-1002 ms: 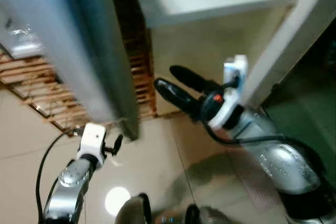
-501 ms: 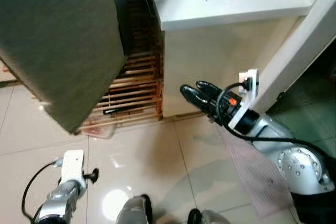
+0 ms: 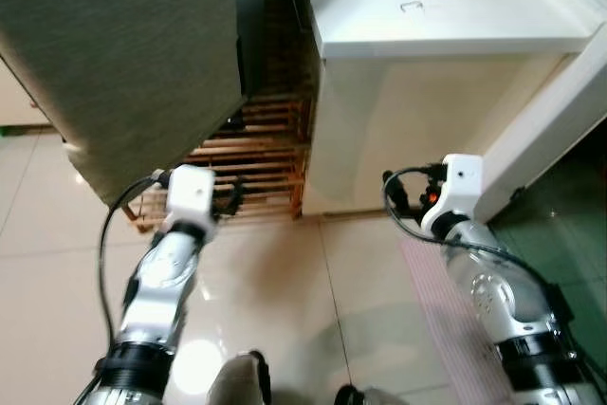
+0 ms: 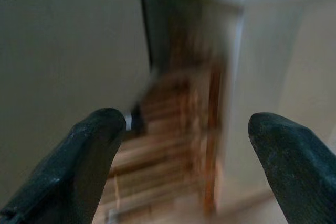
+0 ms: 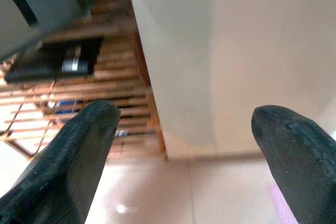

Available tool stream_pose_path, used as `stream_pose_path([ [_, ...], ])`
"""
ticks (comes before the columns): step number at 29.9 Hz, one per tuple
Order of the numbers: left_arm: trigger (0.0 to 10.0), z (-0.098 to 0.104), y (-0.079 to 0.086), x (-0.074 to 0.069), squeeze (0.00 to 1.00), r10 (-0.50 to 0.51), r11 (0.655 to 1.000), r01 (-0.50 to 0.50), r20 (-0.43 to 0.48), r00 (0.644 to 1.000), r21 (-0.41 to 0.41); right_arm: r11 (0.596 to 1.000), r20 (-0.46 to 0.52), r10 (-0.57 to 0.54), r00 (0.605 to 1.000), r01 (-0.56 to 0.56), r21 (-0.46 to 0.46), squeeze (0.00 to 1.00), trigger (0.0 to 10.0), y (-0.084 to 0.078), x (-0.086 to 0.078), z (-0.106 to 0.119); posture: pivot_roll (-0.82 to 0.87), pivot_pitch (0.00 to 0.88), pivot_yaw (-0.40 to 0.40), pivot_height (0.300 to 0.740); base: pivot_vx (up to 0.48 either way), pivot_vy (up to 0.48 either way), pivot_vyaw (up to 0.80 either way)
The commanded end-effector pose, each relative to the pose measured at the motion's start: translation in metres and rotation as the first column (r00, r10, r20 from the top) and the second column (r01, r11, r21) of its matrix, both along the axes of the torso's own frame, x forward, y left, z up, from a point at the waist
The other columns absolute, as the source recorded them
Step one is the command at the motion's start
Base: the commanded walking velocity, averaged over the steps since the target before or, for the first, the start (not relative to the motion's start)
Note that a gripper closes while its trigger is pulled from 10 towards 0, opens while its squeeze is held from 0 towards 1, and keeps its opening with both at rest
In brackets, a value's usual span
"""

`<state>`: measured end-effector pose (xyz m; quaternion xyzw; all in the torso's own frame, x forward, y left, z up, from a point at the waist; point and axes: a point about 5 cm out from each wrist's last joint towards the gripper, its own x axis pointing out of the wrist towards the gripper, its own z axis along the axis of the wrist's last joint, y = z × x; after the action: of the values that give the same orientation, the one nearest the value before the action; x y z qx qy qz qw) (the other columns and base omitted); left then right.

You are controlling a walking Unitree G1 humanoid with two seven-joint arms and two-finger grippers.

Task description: Restocking fridge

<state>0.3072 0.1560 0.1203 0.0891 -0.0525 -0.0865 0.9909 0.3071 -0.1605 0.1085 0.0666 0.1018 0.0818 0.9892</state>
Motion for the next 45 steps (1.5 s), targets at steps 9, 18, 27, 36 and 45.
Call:
stream_pose_path([
  [9,10.0,0.049,-0.019,0.006,0.00,-0.039,0.999,0.034,0.133,0.990,0.041,0.999,0.051,-0.039,0.998,0.040,-0.020,0.05,10.0,0.006,0.012,0.000,0.18,0.039,-0.040,0.740,0.350,0.328,0.52],
  [18,10.0,0.057,-0.006,0.010,0.00,0.016,1.000,-0.019,0.120,0.993,0.020,1.000,0.053,-0.009,0.999,0.010,-0.024,0.04,10.0,0.012,0.012,-0.005,0.18,0.044,-0.037,0.740,0.358,0.320,0.00],
  [27,10.0,0.058,0.005,0.012,0.00,0.111,0.993,-0.107,0.101,0.989,-0.042,1.000,0.049,0.004,0.999,-0.003,-0.024,0.04,10.0,0.013,0.013,-0.007,0.18,0.048,-0.041,0.740,0.165,0.402,0.00],
  [36,10.0,0.053,-0.007,0.009,0.00,0.064,0.998,-0.063,0.058,0.996,-0.012,0.999,0.066,0.007,0.998,-0.003,-0.050,0.04,10.0,0.016,0.014,-0.005,0.18,0.049,-0.042,0.740,0.000,0.071,0.00],
  [45,10.0,0.041,-0.015,0.009,0.00,0.040,0.999,-0.040,-0.003,0.999,-0.012,0.996,0.150,0.003,0.989,0.010,-0.086,0.06,10.0,0.020,0.017,0.006,0.18,0.041,-0.045,0.740,0.000,0.107,0.00],
])
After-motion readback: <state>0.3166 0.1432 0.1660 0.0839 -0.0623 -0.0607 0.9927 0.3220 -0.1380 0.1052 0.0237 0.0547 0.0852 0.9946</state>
